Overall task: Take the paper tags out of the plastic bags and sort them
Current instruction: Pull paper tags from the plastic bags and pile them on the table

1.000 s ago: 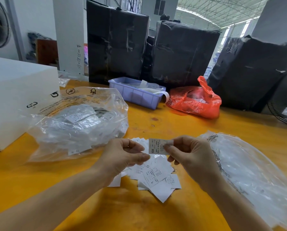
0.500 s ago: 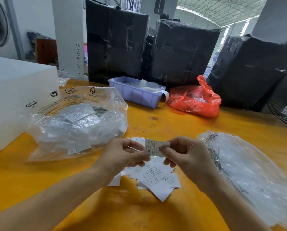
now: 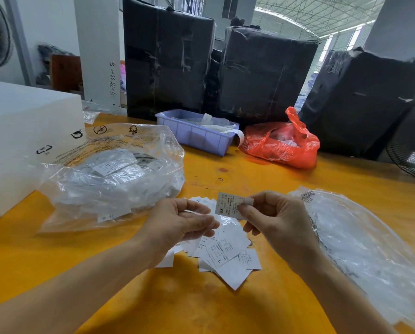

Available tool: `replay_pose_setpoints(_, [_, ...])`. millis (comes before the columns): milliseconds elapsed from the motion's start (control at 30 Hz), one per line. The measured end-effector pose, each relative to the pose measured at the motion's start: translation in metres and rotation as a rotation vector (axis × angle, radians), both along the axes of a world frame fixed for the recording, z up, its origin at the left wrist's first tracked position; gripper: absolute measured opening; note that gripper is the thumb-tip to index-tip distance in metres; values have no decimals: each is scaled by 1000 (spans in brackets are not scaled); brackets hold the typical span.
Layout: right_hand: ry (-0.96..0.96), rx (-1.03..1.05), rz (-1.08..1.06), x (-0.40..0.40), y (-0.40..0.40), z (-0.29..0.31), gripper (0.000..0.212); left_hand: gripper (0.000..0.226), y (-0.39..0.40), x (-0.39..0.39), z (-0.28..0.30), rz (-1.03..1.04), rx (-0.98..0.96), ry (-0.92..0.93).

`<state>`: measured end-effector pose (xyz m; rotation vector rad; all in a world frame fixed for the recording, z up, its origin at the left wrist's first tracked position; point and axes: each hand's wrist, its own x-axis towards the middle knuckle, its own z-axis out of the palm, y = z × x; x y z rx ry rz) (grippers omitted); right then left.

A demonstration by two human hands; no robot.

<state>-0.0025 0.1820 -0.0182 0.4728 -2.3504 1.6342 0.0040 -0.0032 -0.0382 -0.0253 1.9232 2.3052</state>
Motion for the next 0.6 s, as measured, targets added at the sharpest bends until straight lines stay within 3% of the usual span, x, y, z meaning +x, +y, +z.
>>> replay_pose_setpoints(333, [-38, 56, 54, 0, -2, -3, 5, 45, 0, -2, -3, 29, -191, 38])
replay_pose_setpoints(600, [-37, 32, 44, -1, 0, -2, 4, 43, -1, -4, -7, 38, -198, 50])
